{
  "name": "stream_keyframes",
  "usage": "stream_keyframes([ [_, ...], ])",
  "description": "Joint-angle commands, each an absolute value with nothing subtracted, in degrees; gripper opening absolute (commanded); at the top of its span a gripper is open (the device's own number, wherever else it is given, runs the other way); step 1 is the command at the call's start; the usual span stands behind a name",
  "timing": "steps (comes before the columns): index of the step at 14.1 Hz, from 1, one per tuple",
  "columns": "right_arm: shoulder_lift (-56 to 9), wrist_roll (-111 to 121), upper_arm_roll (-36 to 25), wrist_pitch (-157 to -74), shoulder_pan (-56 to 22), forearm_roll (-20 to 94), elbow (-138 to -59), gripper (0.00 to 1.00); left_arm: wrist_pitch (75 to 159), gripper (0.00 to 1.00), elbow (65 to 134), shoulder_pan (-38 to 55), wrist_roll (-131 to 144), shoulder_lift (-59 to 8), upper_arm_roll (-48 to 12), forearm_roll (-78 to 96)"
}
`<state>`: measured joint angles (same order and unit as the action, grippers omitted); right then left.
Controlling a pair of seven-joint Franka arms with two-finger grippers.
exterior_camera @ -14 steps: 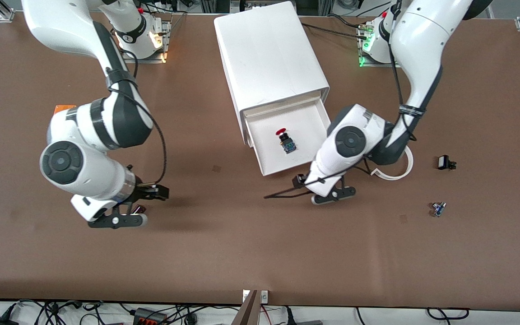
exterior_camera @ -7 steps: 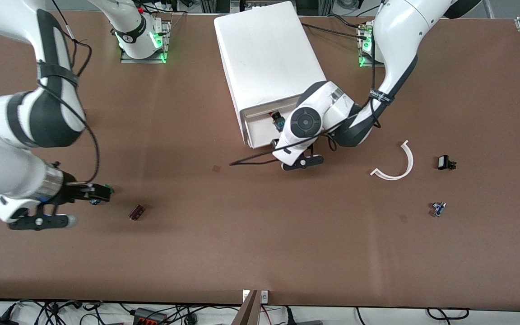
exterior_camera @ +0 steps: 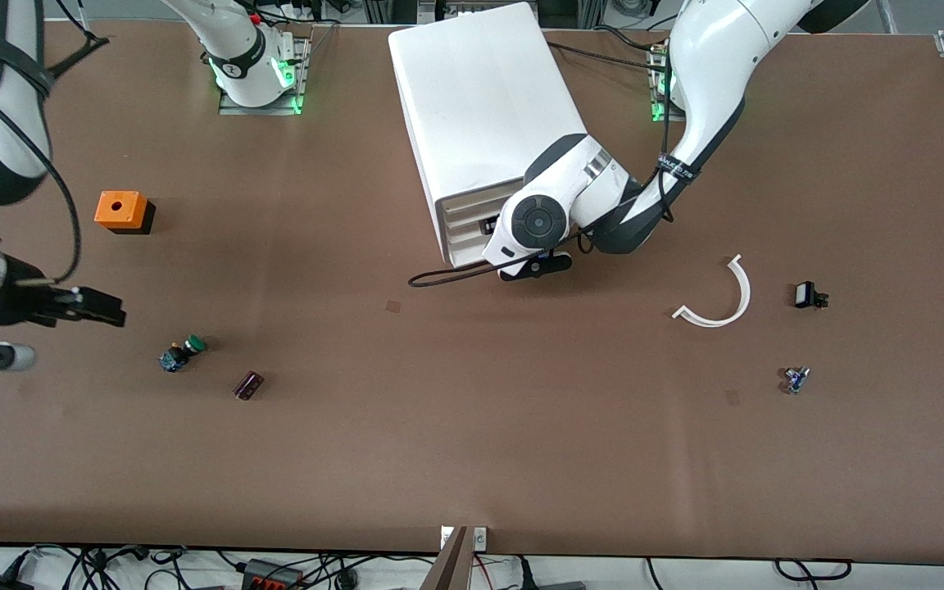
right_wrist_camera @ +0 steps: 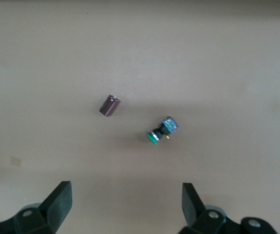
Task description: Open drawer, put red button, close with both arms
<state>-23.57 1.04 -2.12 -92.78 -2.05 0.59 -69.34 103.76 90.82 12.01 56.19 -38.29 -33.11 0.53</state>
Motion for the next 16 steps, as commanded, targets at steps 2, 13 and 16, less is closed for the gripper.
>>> stream_keyframes([
  [2, -15.48, 3.34, -2.20, -93.16, -0.36, -0.09, -78.30, 1.00, 101.43, 1.00, 90.36, 10.64, 55.81, -36.56, -33.58, 1.24],
  [13, -0.53, 2.90, -2.20, -99.93, -0.26, -2.46, -99.14, 1.00, 91.25, 1.00, 80.16, -7.98, 25.97, -25.51, -33.49, -12.30],
  [16, 1.31, 2.90, -2.20, -100.28, -0.26, -2.55, -100.72, 1.00, 90.00, 1.00, 80.86, -8.27, 16.02, -19.61, -25.88, -11.08],
])
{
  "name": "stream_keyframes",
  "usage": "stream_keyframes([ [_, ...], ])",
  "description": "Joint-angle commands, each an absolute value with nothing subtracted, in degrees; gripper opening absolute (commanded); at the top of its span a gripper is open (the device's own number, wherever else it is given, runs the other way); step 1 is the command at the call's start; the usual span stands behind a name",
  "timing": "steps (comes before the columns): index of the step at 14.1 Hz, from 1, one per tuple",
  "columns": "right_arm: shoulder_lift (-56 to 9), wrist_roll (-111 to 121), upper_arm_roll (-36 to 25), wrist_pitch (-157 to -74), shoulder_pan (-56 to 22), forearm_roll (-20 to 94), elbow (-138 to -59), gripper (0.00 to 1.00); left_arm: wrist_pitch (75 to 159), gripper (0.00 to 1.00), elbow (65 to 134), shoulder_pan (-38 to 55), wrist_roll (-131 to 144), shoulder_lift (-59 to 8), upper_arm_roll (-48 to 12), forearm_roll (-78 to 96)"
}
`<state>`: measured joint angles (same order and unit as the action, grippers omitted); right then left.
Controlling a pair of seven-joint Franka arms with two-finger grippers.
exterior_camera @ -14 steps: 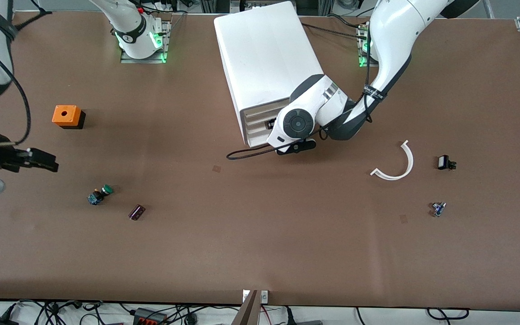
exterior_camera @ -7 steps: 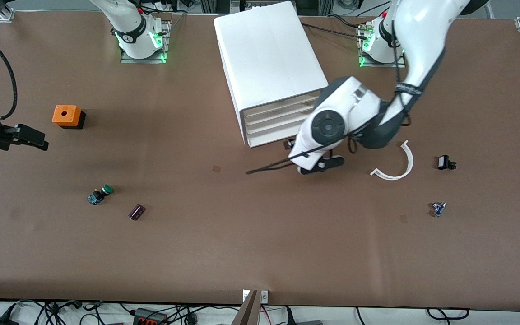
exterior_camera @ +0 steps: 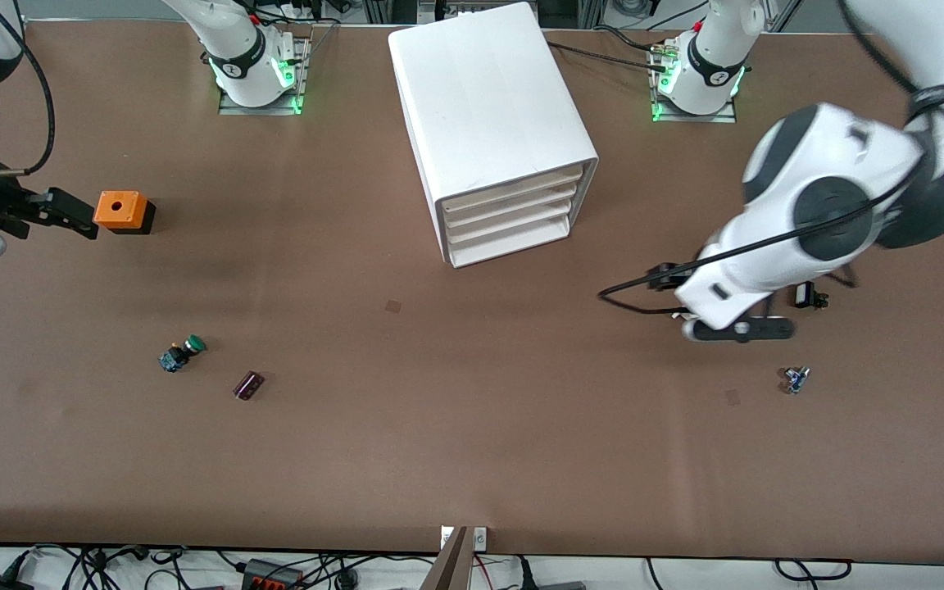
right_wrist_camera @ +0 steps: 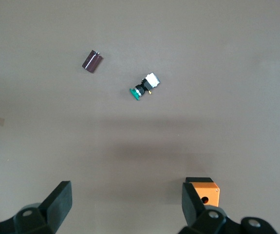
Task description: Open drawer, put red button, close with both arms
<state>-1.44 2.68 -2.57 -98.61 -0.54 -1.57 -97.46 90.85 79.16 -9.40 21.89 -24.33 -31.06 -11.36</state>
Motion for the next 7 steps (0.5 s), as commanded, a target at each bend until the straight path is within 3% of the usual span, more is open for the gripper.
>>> stream_keyframes([
  [1, 1.41, 2.81, -2.20, -100.37, -0.09, -2.55, -100.90, 1.00, 89.91, 1.00, 81.29, -6.09, 13.30, -17.42, -21.14, -8.72],
  [3, 1.58, 0.63, -2.20, -99.67, -0.17, -2.29, -100.90, 1.00, 90.00, 1.00, 84.36, -0.90, 5.05, -13.20, -9.89, -3.63],
  [7, 1.58, 1.05, -2.20, -98.79, -0.18, -2.55, -100.72, 1.00, 94.29, 1.00, 94.10, 0.17, -4.30, -3.46, -2.48, -0.35],
])
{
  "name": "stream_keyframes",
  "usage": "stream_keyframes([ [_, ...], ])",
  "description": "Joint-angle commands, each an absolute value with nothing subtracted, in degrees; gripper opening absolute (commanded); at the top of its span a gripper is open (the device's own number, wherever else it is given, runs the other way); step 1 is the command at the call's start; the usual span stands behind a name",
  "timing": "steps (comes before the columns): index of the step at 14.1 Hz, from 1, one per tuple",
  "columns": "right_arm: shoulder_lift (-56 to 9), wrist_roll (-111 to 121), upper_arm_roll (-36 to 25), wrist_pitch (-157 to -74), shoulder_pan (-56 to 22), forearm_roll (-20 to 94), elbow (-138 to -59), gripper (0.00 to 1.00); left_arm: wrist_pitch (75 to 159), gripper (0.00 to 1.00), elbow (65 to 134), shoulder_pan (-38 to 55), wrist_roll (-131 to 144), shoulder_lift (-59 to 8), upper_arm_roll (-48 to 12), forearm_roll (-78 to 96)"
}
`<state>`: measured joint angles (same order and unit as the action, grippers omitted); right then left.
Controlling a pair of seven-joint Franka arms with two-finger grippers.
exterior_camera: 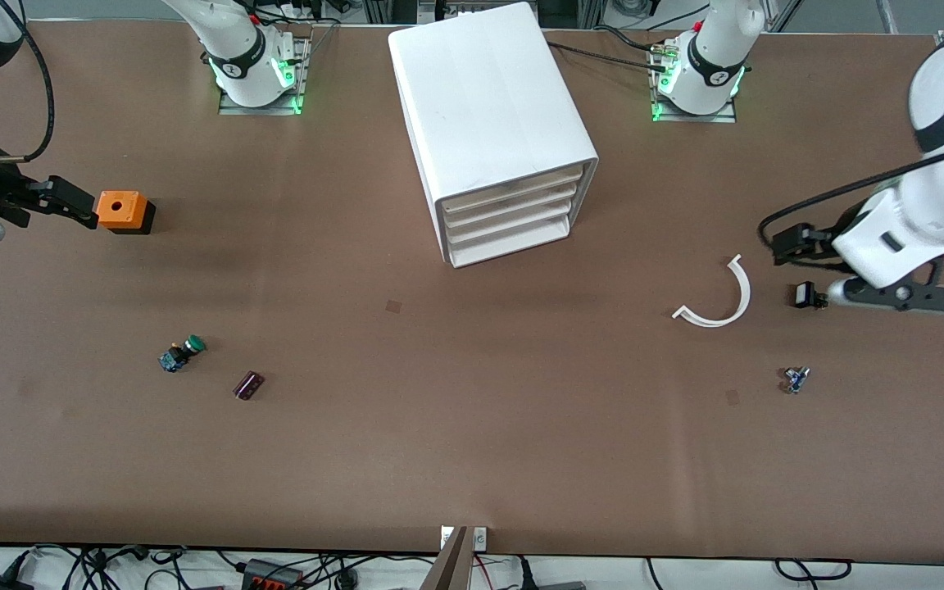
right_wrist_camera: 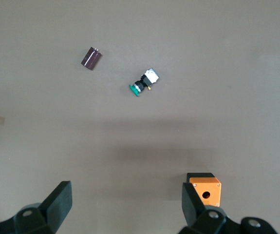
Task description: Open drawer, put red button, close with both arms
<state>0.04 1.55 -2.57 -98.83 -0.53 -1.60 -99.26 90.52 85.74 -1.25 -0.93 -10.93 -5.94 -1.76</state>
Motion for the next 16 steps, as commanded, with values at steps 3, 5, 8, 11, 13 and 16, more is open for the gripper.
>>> stream_keyframes([
  [3, 1.32, 1.49, -2.20, -98.17, -0.18, -2.46, -100.46, 1.00, 100.00, 1.00, 99.57, 0.35, -4.39, 2.19, 0.17, 2.37],
  [5, 1.58, 1.49, -2.11, -97.82, -0.35, -2.46, -100.55, 1.00, 100.47, 1.00, 99.67, 0.35, -4.22, 2.20, 0.35, 2.02],
  [8, 1.41, 1.41, -1.67, -97.91, -0.44, -2.46, -100.37, 1.00, 93.45, 1.00, 98.71, 0.00, -4.66, 2.02, -0.26, 1.93],
  [11, 1.67, 1.76, -1.93, -98.35, -0.35, -1.84, -100.98, 1.00, 92.64, 1.00, 96.51, -0.18, -4.04, 0.62, -0.53, 2.02],
  [13, 1.84, 1.84, -2.02, -98.52, -0.35, -1.93, -101.16, 1.00, 92.64, 1.00, 96.42, -0.26, -4.04, 0.35, -0.44, 2.02],
  [16, 4.64, 1.93, -2.02, -102.37, -0.26, -2.02, -105.53, 1.00, 92.64, 1.00, 95.98, -0.35, -4.40, 0.09, -0.35, 2.02],
])
